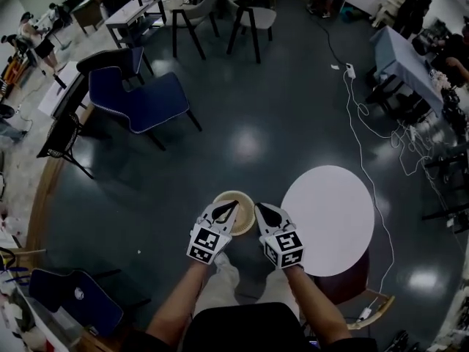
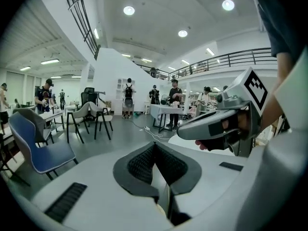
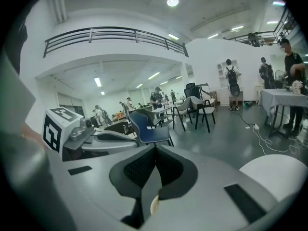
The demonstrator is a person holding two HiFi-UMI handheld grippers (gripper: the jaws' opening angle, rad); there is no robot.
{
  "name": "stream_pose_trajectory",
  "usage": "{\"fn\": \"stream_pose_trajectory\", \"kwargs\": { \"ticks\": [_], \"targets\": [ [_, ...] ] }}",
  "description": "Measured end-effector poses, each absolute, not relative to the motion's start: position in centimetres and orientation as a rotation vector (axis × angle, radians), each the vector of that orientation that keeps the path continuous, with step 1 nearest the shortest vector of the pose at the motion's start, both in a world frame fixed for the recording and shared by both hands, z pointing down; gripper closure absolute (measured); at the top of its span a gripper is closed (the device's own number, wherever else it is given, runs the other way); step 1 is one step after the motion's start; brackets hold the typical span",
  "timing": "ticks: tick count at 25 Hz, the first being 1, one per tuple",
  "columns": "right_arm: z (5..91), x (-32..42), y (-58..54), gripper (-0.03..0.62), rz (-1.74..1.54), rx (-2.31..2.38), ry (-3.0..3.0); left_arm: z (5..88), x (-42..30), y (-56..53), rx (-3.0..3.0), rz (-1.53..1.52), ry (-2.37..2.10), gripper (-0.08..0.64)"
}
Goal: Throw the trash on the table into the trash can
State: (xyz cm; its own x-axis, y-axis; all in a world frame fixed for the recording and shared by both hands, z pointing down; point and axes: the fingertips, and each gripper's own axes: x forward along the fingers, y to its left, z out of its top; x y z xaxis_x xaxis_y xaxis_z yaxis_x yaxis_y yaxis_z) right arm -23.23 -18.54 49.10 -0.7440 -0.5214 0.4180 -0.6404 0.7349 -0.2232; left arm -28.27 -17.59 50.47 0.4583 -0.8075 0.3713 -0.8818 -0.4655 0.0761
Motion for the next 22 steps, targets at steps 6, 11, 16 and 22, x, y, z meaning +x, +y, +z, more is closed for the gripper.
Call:
{"fn": "stream_pose_trajectory", "kwargs": {
  "ticks": [6,11,16,22],
  "targets": [
    [43.8,-23.4,-19.2,0.575,0.471,0.942,-2.676,44.2,-27.2,-17.7,2.546,0.364,-1.454,0.545],
    [39.4,-25.0,-19.3,0.575,0.423,0.955,-2.732,39.6,-27.9,-17.3,2.605,0.315,-1.449,0.545],
    [36.0,-26.4,-19.2,0.575,0.360,0.981,-2.779,36.5,-29.8,-16.8,2.647,0.292,-1.462,0.545],
    [34.6,-28.0,-18.8,0.575,0.305,1.047,-2.782,34.7,-32.0,-16.1,2.685,0.245,-1.446,0.545]
  ]
}}
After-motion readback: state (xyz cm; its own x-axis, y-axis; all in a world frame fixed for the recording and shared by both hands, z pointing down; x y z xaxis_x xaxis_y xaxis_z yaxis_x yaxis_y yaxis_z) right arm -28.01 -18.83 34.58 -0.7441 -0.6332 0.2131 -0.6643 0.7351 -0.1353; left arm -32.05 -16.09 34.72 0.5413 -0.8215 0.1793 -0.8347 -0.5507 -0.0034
